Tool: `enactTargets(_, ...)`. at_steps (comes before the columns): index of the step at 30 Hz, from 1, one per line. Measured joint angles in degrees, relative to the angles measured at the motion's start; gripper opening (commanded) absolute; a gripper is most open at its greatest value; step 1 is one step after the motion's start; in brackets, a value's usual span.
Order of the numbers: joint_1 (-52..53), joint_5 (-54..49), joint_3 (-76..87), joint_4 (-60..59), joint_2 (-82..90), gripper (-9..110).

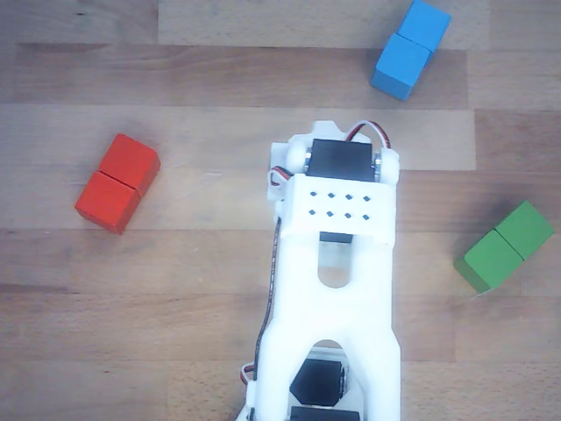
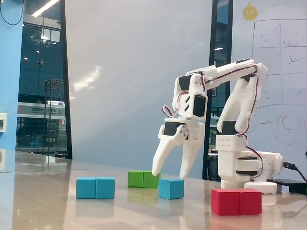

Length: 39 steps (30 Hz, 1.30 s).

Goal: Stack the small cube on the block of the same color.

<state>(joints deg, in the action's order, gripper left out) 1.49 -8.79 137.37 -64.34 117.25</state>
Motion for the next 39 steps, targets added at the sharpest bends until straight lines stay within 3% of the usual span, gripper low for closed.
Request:
enactTargets(26, -2.0, 0.0, 3.0, 8.3, -5.6, 31)
enactTargets(39, 0.2, 7.0, 3.3, 11.2, -5.4, 4)
